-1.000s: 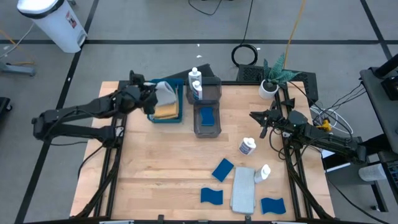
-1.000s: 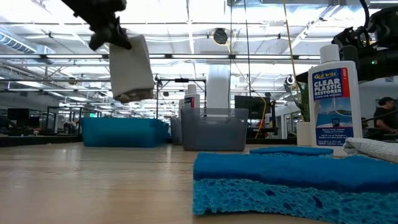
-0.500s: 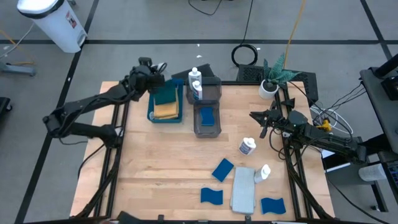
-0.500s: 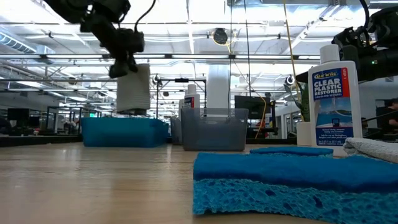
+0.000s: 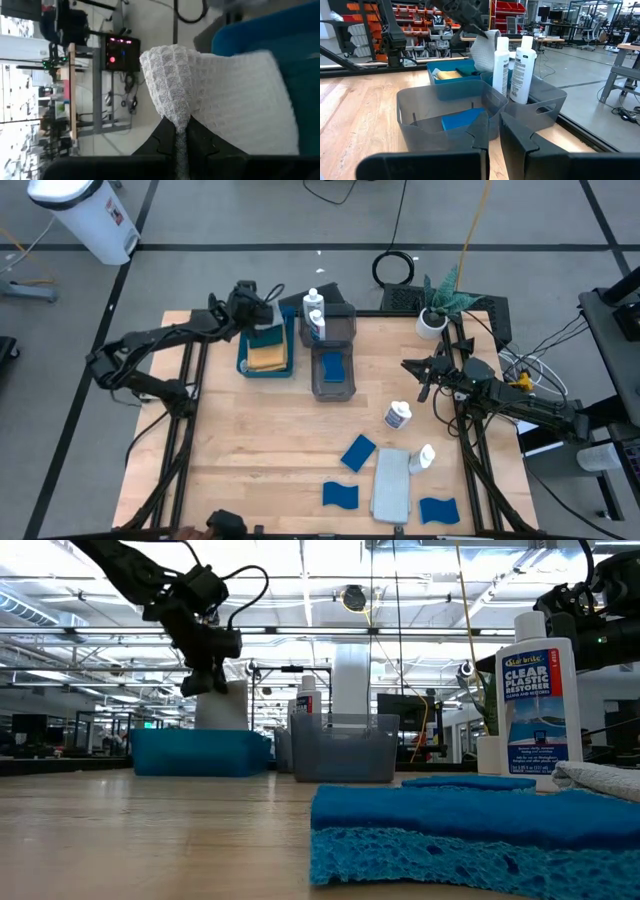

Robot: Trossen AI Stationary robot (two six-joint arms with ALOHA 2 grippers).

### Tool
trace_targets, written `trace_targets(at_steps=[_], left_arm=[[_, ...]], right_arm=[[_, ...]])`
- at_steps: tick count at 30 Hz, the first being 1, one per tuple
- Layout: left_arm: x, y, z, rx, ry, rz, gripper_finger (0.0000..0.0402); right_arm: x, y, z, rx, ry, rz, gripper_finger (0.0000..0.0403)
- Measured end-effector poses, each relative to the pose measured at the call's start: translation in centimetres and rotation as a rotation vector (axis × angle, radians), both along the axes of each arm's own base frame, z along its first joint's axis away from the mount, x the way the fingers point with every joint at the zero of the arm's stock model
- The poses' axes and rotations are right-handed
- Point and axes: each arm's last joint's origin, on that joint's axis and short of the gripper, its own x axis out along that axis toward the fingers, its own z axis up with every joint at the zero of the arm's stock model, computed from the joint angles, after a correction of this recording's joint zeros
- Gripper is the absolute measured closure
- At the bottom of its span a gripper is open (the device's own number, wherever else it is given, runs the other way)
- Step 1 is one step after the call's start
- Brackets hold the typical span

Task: Pick & Place Kitchen Items
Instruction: Put the left gray microfiber towel into the blue bin

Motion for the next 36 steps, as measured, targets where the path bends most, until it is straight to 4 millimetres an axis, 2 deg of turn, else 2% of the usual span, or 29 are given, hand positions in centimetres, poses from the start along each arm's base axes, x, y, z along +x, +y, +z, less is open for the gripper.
trace_targets(at_steps=[5,10,14,20,28,36], left_arm=[[0.4,-1.0,-0.5,-0.067,0.006,-0.020,0.0377],[0.0,-1.8,-1.5,-0.199,0.047,-0.024,0.0389],[-0.2,-2.3,-2.0,-0.318,0.017,-0.028,0.0388],[-0.3,-3.0,-2.5,-0.496,-0.039,-0.087,0.0368],[-0.6,-3.7,-3.0,-0.655,-0.068,-0.098,0.0378],[-1.0,-4.4,-3.9,-0.803,-0.113,-0.072,0.0340]], right_arm=[[0.0,0.0,0.0,0.000,0.000,0.000,0.0383],[0.0,0.0,0.0,0.000,0.000,0.000,0.0383],[0.0,0.0,0.0,0.000,0.000,0.000,0.0383],[0.0,0.0,0.0,0.000,0.000,0.000,0.0383],[0.0,0.0,0.0,0.000,0.000,0.000,0.0383],[0.0,0.0,0.0,0.000,0.000,0.000,0.0383]])
